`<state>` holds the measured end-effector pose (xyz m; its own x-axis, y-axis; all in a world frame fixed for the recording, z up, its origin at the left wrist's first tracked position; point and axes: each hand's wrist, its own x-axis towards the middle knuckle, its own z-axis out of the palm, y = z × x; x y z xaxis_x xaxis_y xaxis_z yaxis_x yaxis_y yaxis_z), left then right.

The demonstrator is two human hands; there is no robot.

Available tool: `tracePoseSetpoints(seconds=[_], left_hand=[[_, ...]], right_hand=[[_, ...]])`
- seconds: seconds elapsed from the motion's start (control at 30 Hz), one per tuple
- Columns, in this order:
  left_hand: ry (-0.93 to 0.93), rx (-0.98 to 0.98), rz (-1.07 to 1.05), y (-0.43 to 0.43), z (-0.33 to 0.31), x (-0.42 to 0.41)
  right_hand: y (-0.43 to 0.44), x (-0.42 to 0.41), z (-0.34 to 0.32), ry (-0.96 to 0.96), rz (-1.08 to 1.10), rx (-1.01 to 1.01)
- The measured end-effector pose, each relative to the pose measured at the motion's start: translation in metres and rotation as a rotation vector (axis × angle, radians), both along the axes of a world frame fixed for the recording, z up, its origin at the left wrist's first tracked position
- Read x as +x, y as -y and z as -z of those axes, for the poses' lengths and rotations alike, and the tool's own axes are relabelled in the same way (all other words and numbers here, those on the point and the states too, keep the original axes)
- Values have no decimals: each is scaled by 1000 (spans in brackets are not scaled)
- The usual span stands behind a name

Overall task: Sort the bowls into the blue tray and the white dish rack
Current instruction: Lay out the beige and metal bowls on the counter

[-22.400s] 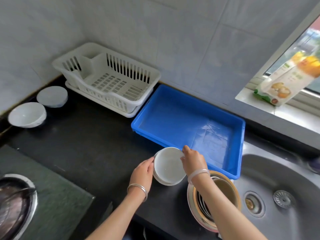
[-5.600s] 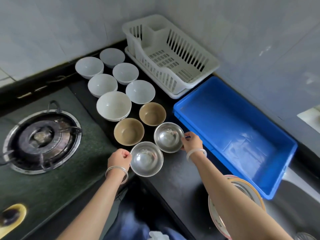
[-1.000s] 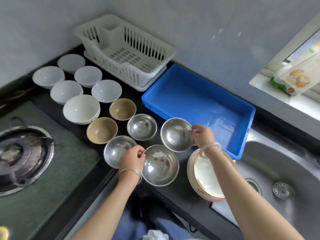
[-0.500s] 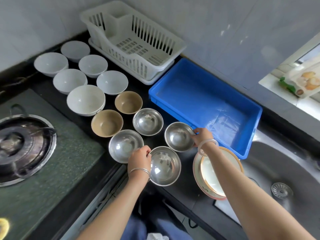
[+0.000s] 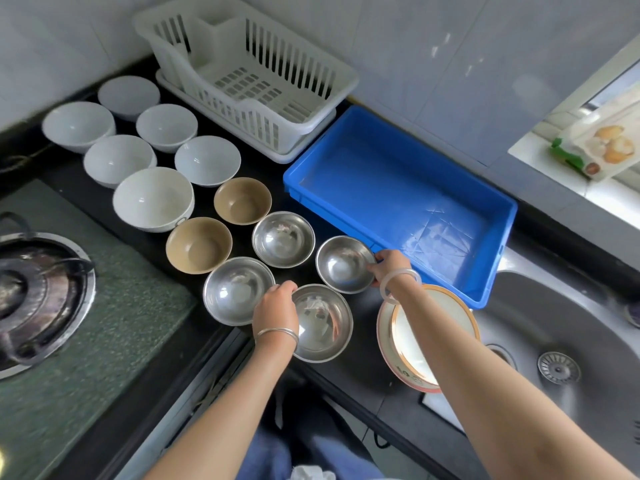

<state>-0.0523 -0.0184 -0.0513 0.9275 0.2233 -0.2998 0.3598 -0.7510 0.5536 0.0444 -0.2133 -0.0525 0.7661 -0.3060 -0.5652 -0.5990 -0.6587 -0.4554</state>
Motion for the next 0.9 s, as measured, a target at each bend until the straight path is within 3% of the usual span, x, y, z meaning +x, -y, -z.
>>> tracePoseSetpoints(seconds=[0.43, 0.67, 0.77, 0.9], left_hand=[[37, 23, 11, 1, 3, 4], [44, -27, 26, 1, -1, 9], [51, -54, 38, 4, -6, 10], [66, -101, 102, 19, -17, 15]], right_hand=[[1, 0, 0, -28, 86, 138], [-2, -6, -17, -21, -83, 72], [4, -13, -30, 53, -177, -51], [31, -45, -45, 297, -50, -152]])
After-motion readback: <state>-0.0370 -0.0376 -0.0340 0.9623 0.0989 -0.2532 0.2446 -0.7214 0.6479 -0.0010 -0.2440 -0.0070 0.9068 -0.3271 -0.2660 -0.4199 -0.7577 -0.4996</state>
